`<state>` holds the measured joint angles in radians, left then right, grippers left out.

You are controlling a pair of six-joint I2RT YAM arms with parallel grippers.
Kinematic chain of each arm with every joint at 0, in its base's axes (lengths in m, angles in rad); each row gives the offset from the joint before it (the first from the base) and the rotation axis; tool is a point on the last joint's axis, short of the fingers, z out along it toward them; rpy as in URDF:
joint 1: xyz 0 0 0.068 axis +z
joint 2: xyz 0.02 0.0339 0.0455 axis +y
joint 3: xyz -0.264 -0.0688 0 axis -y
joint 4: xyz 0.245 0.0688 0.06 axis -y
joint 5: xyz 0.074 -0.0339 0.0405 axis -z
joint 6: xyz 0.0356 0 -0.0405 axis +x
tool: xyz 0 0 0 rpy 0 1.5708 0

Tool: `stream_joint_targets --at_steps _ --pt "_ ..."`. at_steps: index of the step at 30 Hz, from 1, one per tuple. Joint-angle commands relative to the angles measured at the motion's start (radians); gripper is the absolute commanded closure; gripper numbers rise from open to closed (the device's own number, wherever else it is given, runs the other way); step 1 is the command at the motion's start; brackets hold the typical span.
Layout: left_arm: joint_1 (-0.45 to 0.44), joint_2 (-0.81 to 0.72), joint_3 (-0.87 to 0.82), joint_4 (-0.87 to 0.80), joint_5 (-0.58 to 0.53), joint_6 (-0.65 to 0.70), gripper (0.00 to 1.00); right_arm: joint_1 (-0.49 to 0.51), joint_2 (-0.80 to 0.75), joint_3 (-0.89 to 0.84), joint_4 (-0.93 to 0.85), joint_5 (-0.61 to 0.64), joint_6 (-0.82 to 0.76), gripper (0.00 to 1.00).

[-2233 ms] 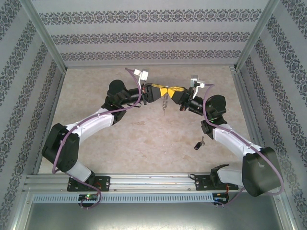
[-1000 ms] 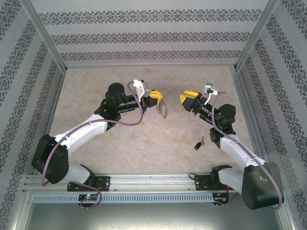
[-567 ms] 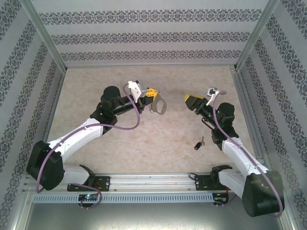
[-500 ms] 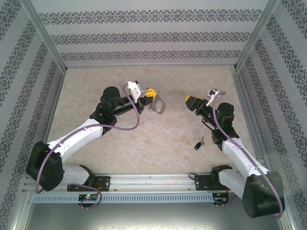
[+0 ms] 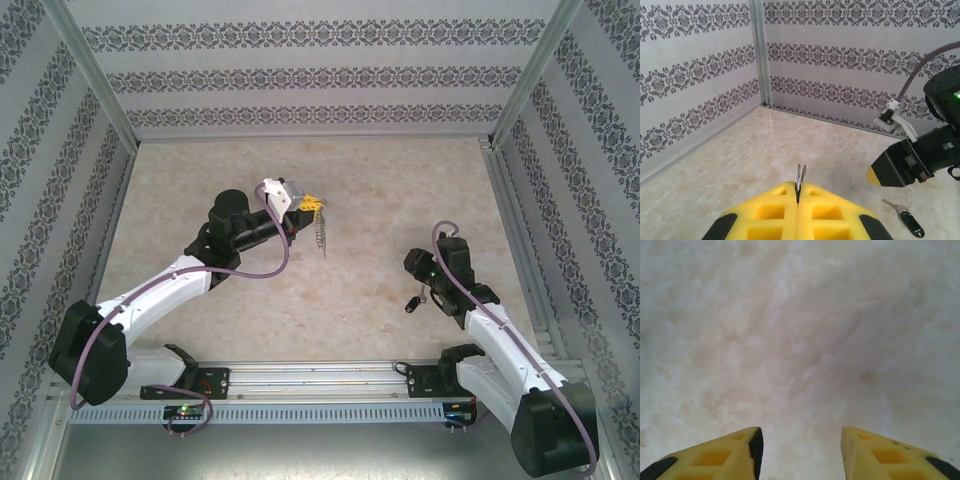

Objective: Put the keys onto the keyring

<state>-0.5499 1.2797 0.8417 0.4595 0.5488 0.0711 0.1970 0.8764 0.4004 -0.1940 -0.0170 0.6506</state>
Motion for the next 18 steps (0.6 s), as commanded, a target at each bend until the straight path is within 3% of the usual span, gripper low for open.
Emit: stream_joint_targets --at_steps 1,8,18 --pt "-0.011 -0.030 -0.007 0.018 0.025 -0.028 1.00 0.050 0.019 0.006 -0.113 0.115 -0.027 0.55" --pt "-0.011 -0.026 -0.009 0.042 0.046 -0.052 1.00 0.167 0.107 0.103 -0.269 0.240 -0.035 0.57" --pt "-0.010 -0.009 -0.010 0.095 0.077 -0.079 1.00 0.230 0.166 0.098 -0.285 0.249 0.139 0.51"
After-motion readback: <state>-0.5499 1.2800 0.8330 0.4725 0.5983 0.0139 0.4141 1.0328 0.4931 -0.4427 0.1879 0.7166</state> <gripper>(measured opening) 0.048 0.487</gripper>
